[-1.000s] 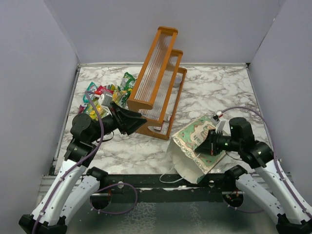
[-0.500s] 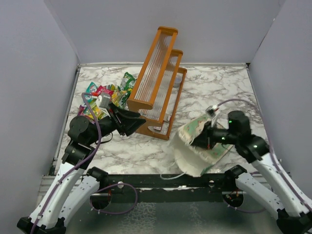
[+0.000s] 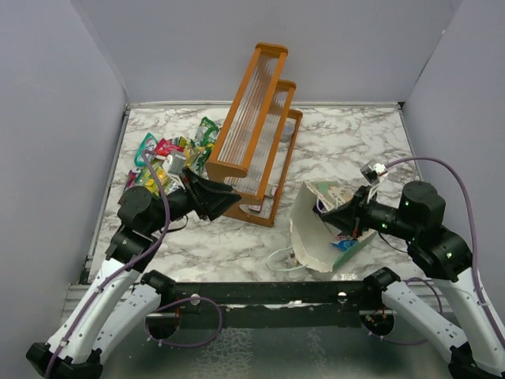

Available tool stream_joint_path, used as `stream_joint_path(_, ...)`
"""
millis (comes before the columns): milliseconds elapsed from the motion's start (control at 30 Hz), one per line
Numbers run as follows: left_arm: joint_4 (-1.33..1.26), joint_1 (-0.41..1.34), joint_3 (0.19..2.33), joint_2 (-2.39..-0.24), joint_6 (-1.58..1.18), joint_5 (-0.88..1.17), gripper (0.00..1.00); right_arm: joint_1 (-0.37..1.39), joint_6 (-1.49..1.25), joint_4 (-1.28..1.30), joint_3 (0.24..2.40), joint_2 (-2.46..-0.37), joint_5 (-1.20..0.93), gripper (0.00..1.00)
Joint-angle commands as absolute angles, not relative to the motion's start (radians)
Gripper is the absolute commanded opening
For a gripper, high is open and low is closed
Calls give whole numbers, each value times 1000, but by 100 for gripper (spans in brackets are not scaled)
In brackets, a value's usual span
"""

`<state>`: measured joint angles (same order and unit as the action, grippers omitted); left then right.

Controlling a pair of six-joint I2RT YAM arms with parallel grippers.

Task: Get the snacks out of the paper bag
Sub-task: Adjust the paper bag at the center of the board.

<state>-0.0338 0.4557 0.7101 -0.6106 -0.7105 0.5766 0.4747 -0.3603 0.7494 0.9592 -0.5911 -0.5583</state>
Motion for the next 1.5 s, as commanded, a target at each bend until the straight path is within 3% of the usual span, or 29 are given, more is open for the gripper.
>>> stream_joint_path(0,-159,538,639,-601,-788,520,56,478,-276,772,960,-591,-350,2)
stream_joint_path(167,-145,899,617,-666,-682,273,56,479,-232,749,897,-547,-452,2)
stream_joint_path(300,-85,1222,669,-757,-537,-34,55,479,-193,762,877,-575,-721,2)
stream_joint_path(400,-91,1362,683,-795,-476,-191,54,479,-168,860,858,-634,-881,2)
stream_joint_path(633,-103,1382,660,-804,-477,-220,54,479,-278,916,830,-477,-1011,2)
stream_joint_path(1033,-198,1382,583,-735,-456,-146,59,479,-407,1144,909,-185,-265,2)
stream_joint_path(1300,-132,1381,599,-703,-404,-64,63,479,-462,1002,824,-307,-351,2)
stream_joint_path(1467,-202,1390,602,-787,-398,74,59,479,-463,940,883,-369,-319,2)
